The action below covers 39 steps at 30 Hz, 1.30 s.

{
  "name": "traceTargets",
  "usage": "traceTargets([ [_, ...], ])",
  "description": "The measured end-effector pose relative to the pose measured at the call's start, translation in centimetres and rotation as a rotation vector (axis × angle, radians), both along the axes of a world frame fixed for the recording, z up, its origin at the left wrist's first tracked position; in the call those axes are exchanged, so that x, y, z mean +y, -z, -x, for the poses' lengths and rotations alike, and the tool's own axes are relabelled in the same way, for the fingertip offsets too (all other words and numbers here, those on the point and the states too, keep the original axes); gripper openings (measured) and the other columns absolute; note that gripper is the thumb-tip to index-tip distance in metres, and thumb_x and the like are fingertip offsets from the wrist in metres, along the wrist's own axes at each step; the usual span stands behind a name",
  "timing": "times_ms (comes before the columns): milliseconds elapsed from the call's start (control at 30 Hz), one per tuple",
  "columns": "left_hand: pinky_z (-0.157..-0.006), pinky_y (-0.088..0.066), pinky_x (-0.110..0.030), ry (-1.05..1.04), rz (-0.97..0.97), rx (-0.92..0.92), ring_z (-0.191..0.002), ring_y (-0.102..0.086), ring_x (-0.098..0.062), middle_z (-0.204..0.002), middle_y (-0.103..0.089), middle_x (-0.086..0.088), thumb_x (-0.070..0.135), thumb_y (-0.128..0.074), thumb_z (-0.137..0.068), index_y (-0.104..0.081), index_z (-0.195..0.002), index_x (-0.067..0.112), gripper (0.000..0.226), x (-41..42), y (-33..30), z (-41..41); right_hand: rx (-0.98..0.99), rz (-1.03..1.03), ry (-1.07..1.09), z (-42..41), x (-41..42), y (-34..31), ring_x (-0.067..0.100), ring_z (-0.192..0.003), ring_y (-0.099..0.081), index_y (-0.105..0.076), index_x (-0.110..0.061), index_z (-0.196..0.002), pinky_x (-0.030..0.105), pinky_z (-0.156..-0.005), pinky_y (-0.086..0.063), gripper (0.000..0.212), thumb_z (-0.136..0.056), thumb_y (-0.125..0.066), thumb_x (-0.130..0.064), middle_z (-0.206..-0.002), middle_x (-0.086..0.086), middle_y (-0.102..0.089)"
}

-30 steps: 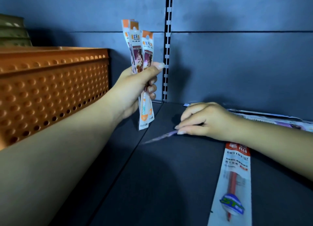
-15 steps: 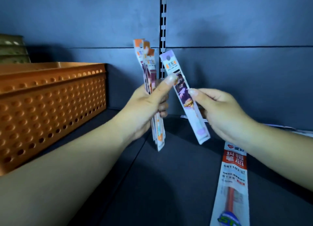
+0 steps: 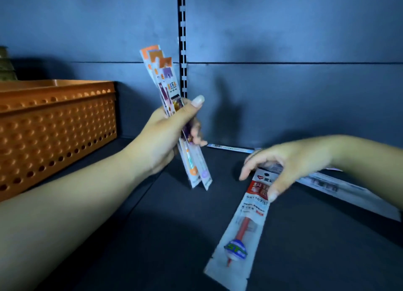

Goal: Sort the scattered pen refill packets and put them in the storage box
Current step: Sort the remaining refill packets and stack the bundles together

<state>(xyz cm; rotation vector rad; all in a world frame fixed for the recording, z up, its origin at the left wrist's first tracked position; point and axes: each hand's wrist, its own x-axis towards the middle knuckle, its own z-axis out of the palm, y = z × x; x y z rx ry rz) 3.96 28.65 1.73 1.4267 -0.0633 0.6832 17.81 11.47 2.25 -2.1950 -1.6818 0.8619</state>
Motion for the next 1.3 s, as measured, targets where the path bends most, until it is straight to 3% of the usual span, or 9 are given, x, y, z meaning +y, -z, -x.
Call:
traceTargets([
  [67,-0.048,-0.044,-0.022,0.029,0.014,0.02,-0.037,-0.038,-0.01,-0.04,-0.039,0.005,0.025,-0.06,-0.069,-0.045,-0.067,0.017,0.017,-0.7,0.2,0.0,-0.073,0.016,-0.044,-0.1,-0.3,0.4,-0.005,-0.074,-0.052,-0.063,-0.046,-0.082,0.018,-0.076,-0.045,0.038,-0.051,-0.084,-0.043,-0.082,-0.02,-0.058],
  [167,-0.046,-0.039,-0.021,0.006,0.047,0.127,-0.037,-0.037,-0.01,-0.041,-0.038,0.005,0.02,-0.059,-0.077,-0.052,-0.071,0.017,0.01,-1.8,0.6,-0.4,-0.042,0.009,-0.031,0.0,-0.3,-0.3,-0.006,-0.057,-0.053,-0.063,-0.03,-0.074,0.012,-0.06,-0.044,0.022,-0.07,-0.076,-0.012,-0.064,-0.015,-0.063],
  [367,-0.038,-0.026,-0.014,0.077,0.032,0.335,-0.029,-0.028,-0.006,-0.039,-0.034,0.005,0.04,-0.059,-0.063,-0.064,-0.066,0.016,0.025,-4.1,-1.0,-1.5,0.077,-0.306,0.083,-1.1,-1.8,-3.3,0.0,-0.054,-0.058,-0.068,-0.02,-0.061,0.012,-0.057,-0.047,0.016,-0.069,-0.072,-0.006,-0.058,-0.008,-0.067],
  [600,-0.037,-0.03,-0.015,0.249,0.098,0.313,-0.032,-0.032,-0.007,-0.055,-0.041,0.003,0.053,-0.069,-0.061,-0.073,-0.082,0.018,0.04,-5.8,0.3,-3.3,0.401,-1.021,0.252,-0.3,-1.6,-6.8,0.001,-0.047,-0.061,-0.051,-0.024,-0.105,0.013,-0.051,-0.051,0.045,-0.074,-0.063,0.007,-0.051,-0.005,-0.067],
  [700,-0.04,-0.031,-0.017,0.326,0.089,0.232,-0.037,-0.035,-0.006,-0.05,-0.039,0.006,0.042,-0.086,-0.043,-0.066,-0.091,0.017,0.058,-5.4,0.9,-2.5,0.507,-1.066,0.236,1.1,-0.7,-6.3,0.005,-0.051,-0.063,-0.056,-0.021,-0.097,0.017,-0.056,-0.054,0.034,-0.075,-0.063,0.005,-0.058,-0.002,-0.07],
  [833,-0.046,-0.032,-0.015,0.265,-0.036,0.122,-0.041,-0.035,-0.003,-0.043,-0.049,0.008,0.017,-0.075,-0.06,-0.07,-0.064,0.02,0.007,-4.9,0.5,-2.4,0.63,-1.102,0.236,2.4,0.6,-5.2,0.006,-0.054,-0.063,-0.061,-0.016,-0.08,0.02,-0.061,-0.054,0.019,-0.077,-0.062,0.003,-0.062,-0.002,-0.069],
  [933,-0.051,-0.035,-0.019,0.243,-0.063,0.101,-0.045,-0.036,-0.006,-0.042,-0.039,0.01,0.024,-0.069,-0.061,-0.065,-0.054,0.019,0.009,-4.8,0.6,-2.3,0.665,-1.1,0.256,2.8,1.0,-4.3,0.005,-0.052,-0.062,-0.063,-0.013,-0.072,0.017,-0.059,-0.053,0.015,-0.079,-0.061,0.0,-0.057,-0.003,-0.068],
  [1133,-0.066,-0.05,-0.028,0.113,-0.043,0.057,-0.06,-0.063,-0.013,-0.063,-0.068,0.004,0.017,-0.064,-0.069,-0.072,-0.067,0.017,0.008,-4.6,0.7,-2.5,0.735,-1.088,0.338,2.5,1.7,-3.4,0.01,-0.068,-0.06,-0.065,-0.016,-0.073,0.029,-0.077,-0.04,0.005,-0.077,-0.065,-0.013,-0.068,-0.004,-0.068],
  [1300,-0.057,-0.053,-0.023,0.176,0.035,0.157,-0.063,-0.068,-0.012,-0.072,-0.072,0.0,0.02,-0.06,-0.071,-0.074,-0.081,0.013,0.019,-4.3,0.6,-2.2,0.554,-1.044,0.411,0.8,1.2,-3.0,0.002,-0.063,-0.057,-0.064,-0.02,-0.066,0.02,-0.062,-0.036,0.014,-0.078,-0.066,-0.014,-0.061,-0.01,-0.067],
])
